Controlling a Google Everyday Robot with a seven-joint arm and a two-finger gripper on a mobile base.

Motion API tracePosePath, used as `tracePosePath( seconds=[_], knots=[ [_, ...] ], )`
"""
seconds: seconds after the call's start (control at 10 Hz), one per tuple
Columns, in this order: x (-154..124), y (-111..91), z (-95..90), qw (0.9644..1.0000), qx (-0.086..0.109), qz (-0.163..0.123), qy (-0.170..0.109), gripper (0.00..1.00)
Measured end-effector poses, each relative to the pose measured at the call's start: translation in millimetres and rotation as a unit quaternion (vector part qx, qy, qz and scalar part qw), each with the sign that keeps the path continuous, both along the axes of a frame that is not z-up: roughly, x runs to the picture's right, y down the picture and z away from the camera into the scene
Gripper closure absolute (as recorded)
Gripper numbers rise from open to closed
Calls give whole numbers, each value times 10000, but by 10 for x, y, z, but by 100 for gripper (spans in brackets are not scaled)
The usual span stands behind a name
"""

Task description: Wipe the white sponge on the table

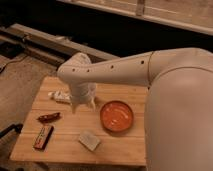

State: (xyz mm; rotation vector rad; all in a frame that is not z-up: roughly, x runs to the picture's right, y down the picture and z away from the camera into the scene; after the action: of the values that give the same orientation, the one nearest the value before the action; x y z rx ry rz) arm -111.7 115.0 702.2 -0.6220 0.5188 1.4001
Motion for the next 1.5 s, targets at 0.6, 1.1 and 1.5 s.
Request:
tracePosePath(
  seconds=[0.6, 1.1, 1.5],
  knots=[
    [57, 763, -176, 9990, -355, 74, -253, 35],
    [237, 1264, 190, 9974, -661, -249, -162, 35],
    [310, 1335, 437, 9967, -746, -212, -247, 35]
  ],
)
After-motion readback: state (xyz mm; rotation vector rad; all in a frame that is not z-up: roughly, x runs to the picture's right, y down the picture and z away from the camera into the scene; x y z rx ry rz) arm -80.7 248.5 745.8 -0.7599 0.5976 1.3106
